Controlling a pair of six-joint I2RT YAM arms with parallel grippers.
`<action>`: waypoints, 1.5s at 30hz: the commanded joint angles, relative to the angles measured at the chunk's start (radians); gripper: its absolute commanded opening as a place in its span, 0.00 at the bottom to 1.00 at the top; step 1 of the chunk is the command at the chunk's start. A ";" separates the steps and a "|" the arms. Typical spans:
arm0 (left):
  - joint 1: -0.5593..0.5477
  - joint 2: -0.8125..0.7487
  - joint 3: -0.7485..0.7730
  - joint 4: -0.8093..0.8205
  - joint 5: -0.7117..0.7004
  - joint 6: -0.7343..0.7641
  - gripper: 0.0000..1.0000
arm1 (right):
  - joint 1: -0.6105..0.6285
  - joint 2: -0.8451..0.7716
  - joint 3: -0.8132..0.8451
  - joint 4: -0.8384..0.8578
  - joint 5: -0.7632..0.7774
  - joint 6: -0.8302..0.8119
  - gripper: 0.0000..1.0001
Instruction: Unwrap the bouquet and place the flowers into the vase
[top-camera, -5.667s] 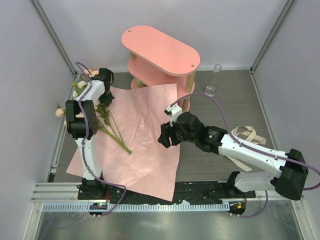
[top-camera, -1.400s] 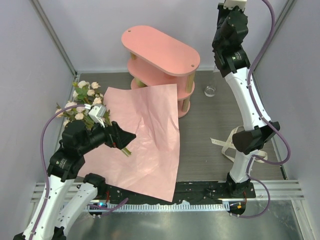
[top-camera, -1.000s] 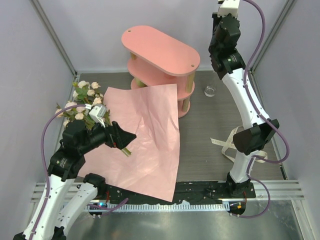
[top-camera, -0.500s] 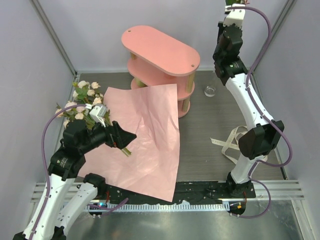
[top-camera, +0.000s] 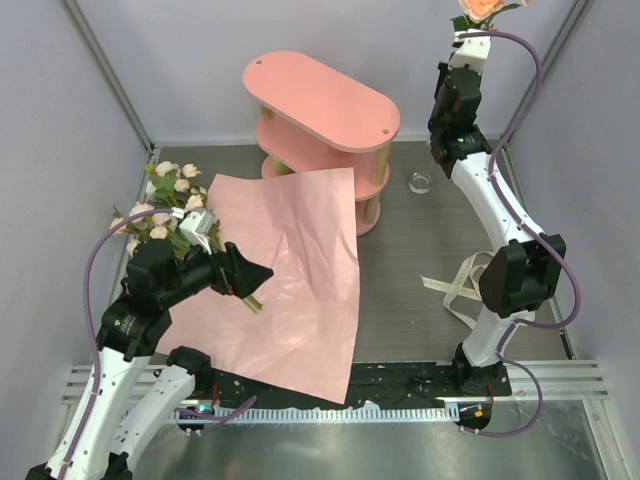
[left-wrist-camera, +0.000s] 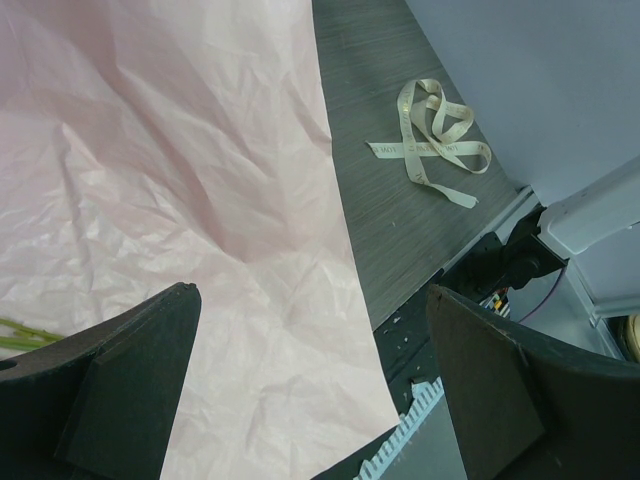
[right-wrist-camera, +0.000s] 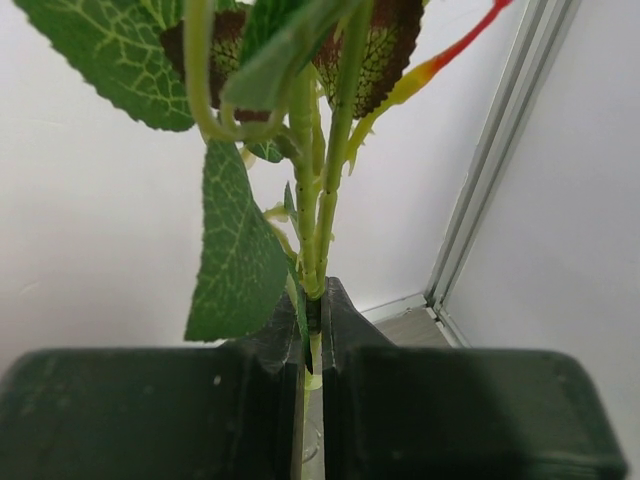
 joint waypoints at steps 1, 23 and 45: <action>-0.005 0.004 -0.006 0.025 0.015 0.003 1.00 | -0.008 -0.010 -0.004 0.085 -0.020 0.047 0.01; -0.004 0.001 -0.014 0.021 0.018 0.008 1.00 | -0.008 0.053 -0.085 0.135 -0.038 0.038 0.04; -0.005 0.010 -0.020 0.028 0.018 0.000 1.00 | -0.008 0.030 -0.099 0.089 -0.075 0.044 0.54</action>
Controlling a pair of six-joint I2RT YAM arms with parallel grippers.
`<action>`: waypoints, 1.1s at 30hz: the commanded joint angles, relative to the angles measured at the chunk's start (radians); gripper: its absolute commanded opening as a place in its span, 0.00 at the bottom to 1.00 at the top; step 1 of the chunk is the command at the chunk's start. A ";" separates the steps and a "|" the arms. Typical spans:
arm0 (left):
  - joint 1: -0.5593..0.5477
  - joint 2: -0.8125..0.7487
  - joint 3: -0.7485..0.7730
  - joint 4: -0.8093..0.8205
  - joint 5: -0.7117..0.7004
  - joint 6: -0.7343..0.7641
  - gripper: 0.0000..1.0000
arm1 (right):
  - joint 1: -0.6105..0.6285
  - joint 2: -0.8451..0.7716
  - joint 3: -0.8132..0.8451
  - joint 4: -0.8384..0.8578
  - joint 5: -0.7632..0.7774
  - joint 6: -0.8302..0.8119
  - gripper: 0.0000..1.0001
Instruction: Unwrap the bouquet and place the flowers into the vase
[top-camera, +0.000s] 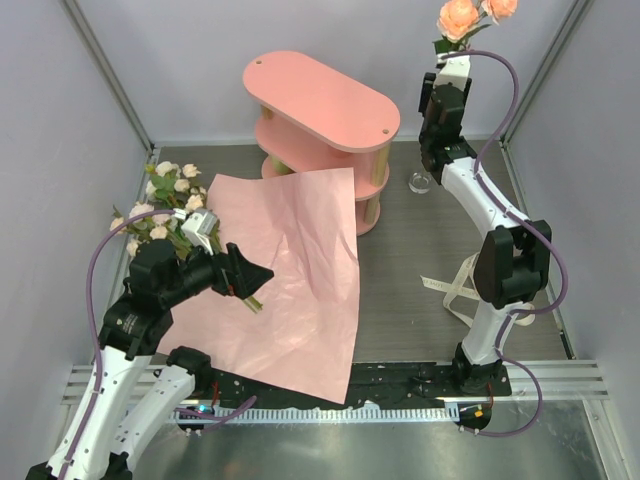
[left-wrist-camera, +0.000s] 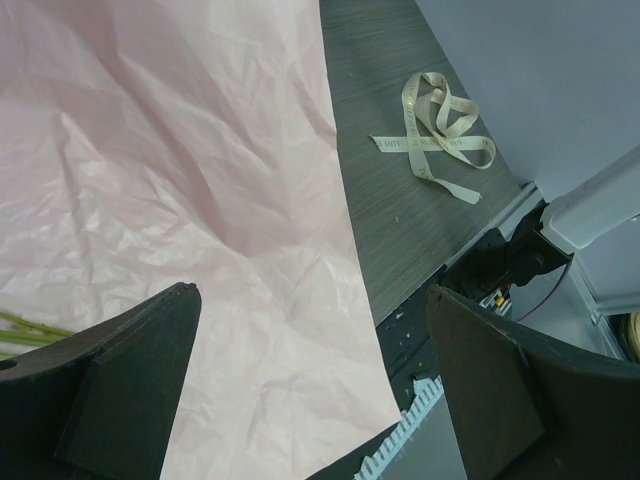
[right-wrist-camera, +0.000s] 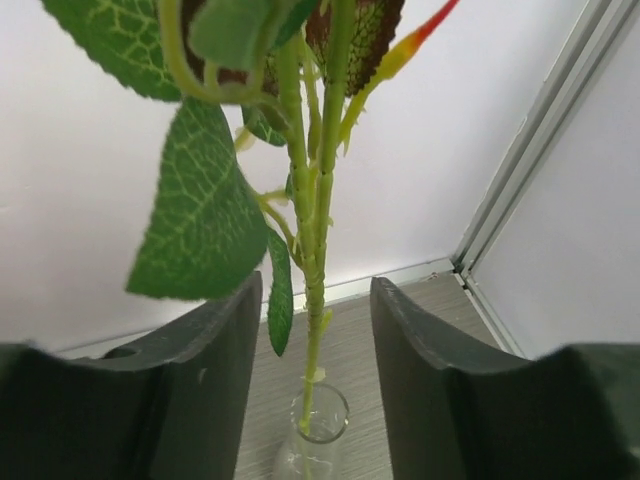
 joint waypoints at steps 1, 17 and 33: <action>-0.005 0.011 -0.004 0.029 0.018 0.000 1.00 | -0.001 -0.048 0.019 -0.022 -0.018 0.015 0.58; -0.004 -0.007 -0.017 0.059 -0.144 -0.037 1.00 | 0.028 -0.616 -0.426 -0.537 -0.095 0.453 0.90; 0.161 0.356 0.057 0.066 -0.547 -0.179 0.96 | 0.500 -1.020 -0.867 -0.786 -0.325 0.688 0.91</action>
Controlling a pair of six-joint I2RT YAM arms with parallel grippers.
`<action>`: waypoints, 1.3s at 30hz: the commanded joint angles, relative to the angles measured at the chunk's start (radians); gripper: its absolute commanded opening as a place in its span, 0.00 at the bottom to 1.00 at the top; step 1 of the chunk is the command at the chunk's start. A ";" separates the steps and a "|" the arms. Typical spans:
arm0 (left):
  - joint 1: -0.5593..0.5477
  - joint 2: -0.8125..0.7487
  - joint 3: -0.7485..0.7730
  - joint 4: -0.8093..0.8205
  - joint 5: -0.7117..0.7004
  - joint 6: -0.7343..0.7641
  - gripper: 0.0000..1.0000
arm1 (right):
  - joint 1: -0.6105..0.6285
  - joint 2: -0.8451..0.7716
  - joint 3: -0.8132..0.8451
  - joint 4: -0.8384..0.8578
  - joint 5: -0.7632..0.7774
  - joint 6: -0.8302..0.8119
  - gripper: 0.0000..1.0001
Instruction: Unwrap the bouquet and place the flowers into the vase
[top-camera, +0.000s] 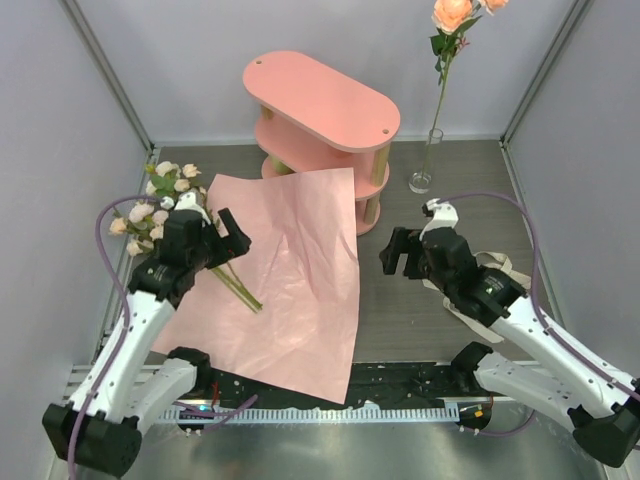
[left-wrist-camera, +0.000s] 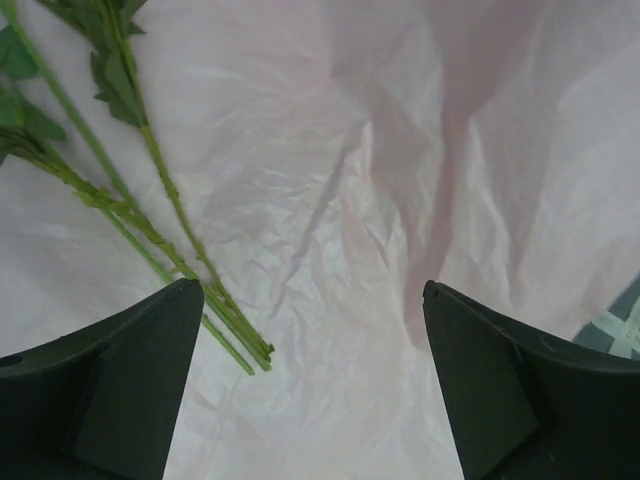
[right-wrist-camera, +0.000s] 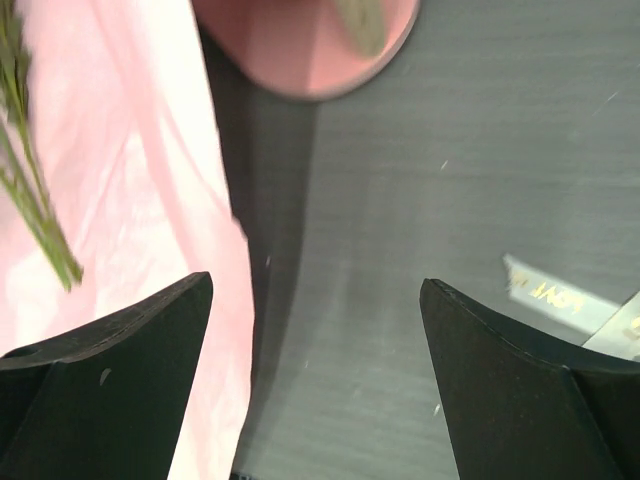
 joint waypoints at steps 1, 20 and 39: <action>0.154 0.231 0.089 0.041 0.004 -0.031 0.93 | 0.087 -0.024 -0.070 0.033 -0.101 0.078 0.91; 0.354 0.934 0.389 0.015 0.023 0.074 0.45 | 0.170 -0.142 -0.130 0.116 -0.109 -0.109 0.93; 0.181 0.830 0.266 -0.022 -0.146 -0.033 0.52 | 0.171 -0.136 -0.129 0.127 -0.160 -0.134 0.95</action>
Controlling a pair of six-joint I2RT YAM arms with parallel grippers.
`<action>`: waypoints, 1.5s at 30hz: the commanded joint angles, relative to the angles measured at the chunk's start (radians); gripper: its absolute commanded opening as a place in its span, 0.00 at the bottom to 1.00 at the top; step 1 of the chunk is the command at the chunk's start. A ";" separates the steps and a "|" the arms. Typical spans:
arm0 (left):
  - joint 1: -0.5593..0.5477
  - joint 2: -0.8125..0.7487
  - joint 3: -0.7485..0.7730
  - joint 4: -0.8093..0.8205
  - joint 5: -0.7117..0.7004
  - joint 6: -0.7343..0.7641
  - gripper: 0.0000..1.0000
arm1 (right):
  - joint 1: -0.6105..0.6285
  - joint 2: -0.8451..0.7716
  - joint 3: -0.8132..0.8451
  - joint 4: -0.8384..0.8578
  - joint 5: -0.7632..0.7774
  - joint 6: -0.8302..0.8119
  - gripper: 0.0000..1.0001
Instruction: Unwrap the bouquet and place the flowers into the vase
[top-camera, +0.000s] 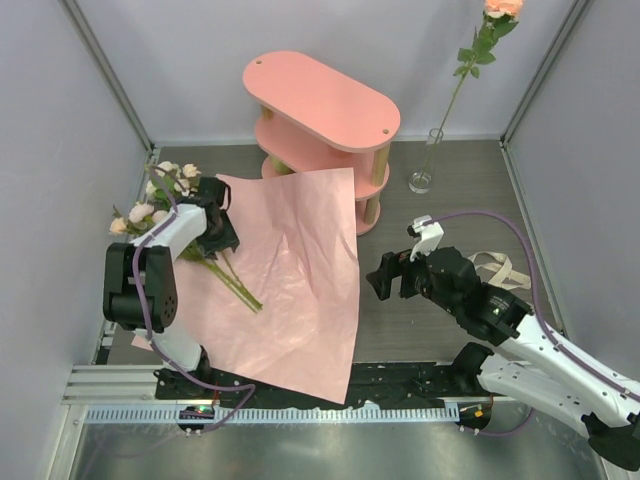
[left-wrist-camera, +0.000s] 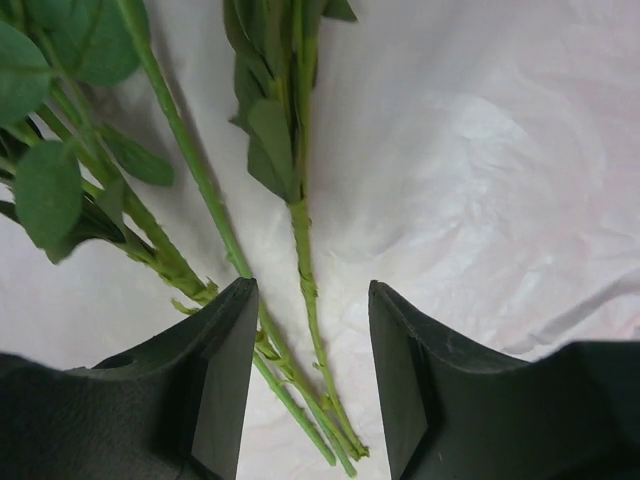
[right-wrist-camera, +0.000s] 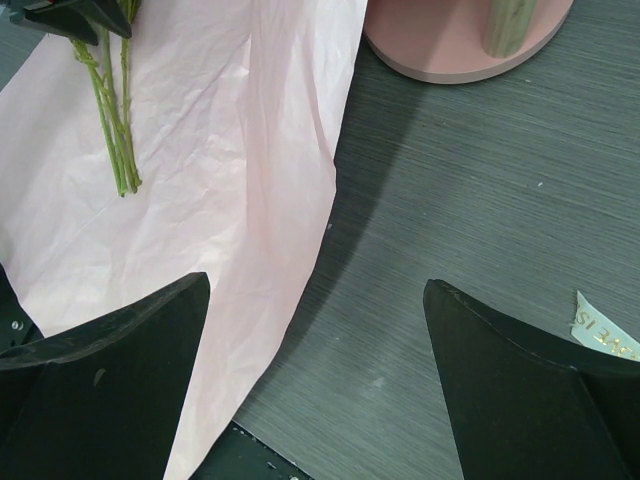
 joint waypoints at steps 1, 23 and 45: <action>-0.038 -0.054 -0.035 0.051 -0.041 -0.071 0.51 | 0.003 0.016 0.013 0.038 -0.021 -0.017 0.94; -0.069 0.031 -0.089 0.141 -0.136 -0.107 0.14 | 0.003 -0.005 0.047 -0.004 0.008 0.008 0.94; -0.067 -1.044 -0.225 0.408 0.437 0.080 0.00 | 0.009 0.497 0.611 0.067 -0.386 0.033 0.99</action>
